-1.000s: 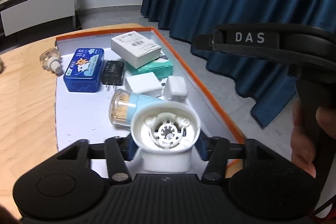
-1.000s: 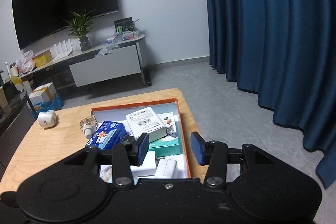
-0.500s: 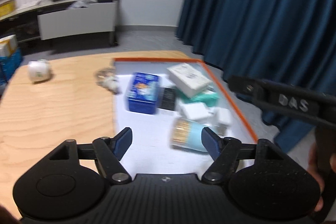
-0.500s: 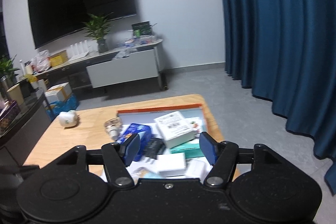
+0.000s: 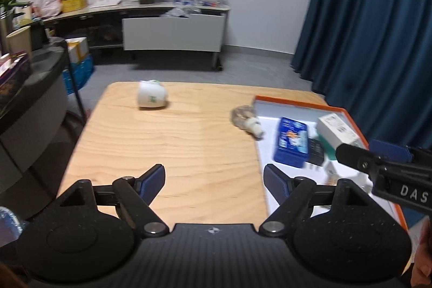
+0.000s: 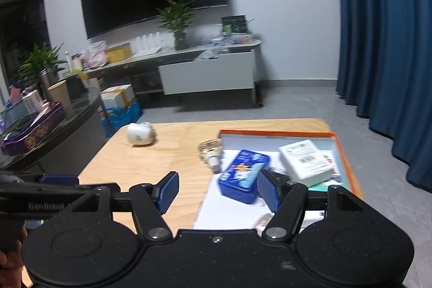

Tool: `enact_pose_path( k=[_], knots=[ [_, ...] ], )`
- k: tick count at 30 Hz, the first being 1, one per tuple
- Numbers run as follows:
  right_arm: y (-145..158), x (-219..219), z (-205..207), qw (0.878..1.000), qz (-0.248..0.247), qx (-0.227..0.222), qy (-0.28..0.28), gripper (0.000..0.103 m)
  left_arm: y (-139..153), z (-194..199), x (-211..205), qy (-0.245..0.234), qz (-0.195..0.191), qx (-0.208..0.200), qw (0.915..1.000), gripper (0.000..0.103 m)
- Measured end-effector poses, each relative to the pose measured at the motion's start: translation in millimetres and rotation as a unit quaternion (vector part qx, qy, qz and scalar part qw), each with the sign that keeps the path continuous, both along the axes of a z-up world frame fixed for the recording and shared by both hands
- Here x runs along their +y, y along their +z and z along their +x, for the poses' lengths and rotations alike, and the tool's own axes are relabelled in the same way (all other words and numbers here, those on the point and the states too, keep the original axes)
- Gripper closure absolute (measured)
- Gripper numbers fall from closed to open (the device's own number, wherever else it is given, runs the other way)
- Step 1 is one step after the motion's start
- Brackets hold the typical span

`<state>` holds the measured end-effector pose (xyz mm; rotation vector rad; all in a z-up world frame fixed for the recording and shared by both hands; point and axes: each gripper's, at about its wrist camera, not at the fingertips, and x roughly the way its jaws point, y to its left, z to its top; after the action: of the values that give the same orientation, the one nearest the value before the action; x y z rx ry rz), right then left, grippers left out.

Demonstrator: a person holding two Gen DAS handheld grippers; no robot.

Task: Organize rigid objects
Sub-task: 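Withdraw both open tools from the tray toward the table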

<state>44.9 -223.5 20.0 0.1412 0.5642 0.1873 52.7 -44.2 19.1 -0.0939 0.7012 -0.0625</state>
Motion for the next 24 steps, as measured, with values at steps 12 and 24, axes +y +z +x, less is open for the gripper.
enact_pose_path(
  k=[12,24],
  knots=[
    [3,42,10,0.999,-0.014,0.002,0.046,0.025,2,4,34,0.041,0.0,0.002,0.9992,0.017],
    [3,59,22,0.998,-0.023,0.005,0.061,0.025,-2,9,49,0.058,0.001,0.0,0.9983,0.017]
  ],
)
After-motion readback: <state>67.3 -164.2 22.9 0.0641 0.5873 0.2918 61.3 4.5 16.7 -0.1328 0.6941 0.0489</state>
